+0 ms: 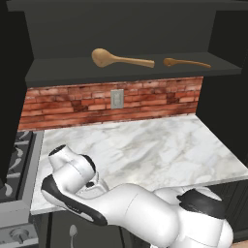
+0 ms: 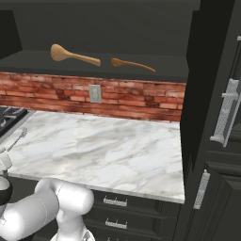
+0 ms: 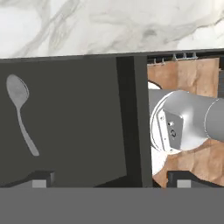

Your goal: Organize the utensils by type. Pick up the wooden spoons from the counter and place them in the open cabinet. Then pick up the metallic utensils from the counter and place them in the open drawer.

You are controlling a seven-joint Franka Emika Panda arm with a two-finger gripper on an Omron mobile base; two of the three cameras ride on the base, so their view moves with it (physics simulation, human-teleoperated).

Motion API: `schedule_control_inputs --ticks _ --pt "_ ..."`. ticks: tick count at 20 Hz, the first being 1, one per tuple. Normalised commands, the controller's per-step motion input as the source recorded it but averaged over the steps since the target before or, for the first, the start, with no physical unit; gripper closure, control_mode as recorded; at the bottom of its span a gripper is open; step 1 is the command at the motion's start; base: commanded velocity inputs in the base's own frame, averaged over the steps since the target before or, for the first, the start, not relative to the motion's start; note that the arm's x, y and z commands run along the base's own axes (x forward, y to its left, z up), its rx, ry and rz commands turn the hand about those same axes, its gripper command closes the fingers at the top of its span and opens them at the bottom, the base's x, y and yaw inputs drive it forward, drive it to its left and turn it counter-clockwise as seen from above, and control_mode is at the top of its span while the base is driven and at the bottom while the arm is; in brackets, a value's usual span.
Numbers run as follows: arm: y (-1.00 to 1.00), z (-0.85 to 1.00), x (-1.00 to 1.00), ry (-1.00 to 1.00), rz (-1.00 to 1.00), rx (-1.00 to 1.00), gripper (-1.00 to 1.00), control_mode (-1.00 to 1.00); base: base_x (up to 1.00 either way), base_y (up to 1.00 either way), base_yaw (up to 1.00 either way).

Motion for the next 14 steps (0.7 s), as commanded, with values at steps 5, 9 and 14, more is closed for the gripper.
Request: schedule_control_inputs --ticks 5,9,14 --pt "-0.12 0.25 0.26 -0.27 0.00 0.00 -1.00 -1.00 0.00 0.00 0.00" --pt "-0.14 0.21 0.35 -0.33 0.00 0.00 -1.00 -1.00 0.00 0.00 0.00" --pt "-0.15 0.09 0.42 -0.20 0.00 0.00 -1.00 -1.00 0.00 0.00 0.00"
